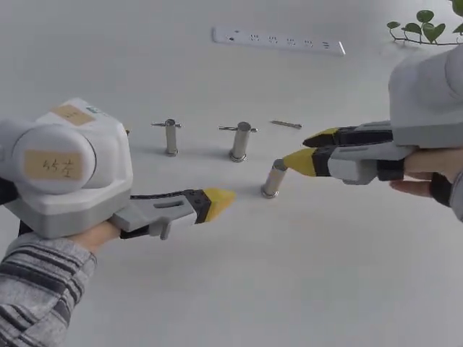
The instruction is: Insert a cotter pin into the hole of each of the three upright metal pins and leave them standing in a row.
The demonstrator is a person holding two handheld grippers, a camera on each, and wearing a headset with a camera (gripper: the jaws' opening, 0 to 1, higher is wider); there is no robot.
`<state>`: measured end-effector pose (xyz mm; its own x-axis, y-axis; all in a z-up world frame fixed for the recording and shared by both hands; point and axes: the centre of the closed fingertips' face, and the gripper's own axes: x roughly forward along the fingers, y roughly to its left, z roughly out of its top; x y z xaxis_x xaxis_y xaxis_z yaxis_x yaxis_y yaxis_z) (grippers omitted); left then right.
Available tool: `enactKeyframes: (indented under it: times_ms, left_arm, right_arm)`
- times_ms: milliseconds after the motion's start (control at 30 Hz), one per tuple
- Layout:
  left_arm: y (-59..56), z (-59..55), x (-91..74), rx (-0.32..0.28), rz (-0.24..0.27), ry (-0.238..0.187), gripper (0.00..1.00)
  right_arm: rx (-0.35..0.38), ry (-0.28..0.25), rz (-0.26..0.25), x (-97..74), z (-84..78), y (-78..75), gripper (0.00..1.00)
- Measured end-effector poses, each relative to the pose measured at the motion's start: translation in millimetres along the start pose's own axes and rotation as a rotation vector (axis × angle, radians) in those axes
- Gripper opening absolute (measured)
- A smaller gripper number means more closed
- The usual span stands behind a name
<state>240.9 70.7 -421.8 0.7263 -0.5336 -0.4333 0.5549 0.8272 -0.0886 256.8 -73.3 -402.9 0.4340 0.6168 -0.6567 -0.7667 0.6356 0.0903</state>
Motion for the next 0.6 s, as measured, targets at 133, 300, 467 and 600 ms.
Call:
enactKeyframes:
  times_ms: [133,300,467,600]
  left_arm:
    - [-1.0,-2.1,0.2,-0.002,0.0,0.009,0.99]
    - [-3.1,-3.8,-1.8,-0.008,0.0,0.018,0.99]
    - [-3.7,-4.5,-3.0,-0.013,0.001,0.023,0.99]
    - [-3.7,-4.0,-3.5,-0.007,0.004,0.025,0.99]
  right_arm:
    - [-0.048,0.036,-0.03,-4.4,1.1,-16.5,0.24]
    - [-0.102,0.074,-0.027,-4.5,7.6,-36.5,0.24]
    - [-0.11,0.128,-0.013,4.8,7.6,-53.0,0.23]
    - [-0.124,0.173,0.02,23.2,7.0,-70.9,0.21]
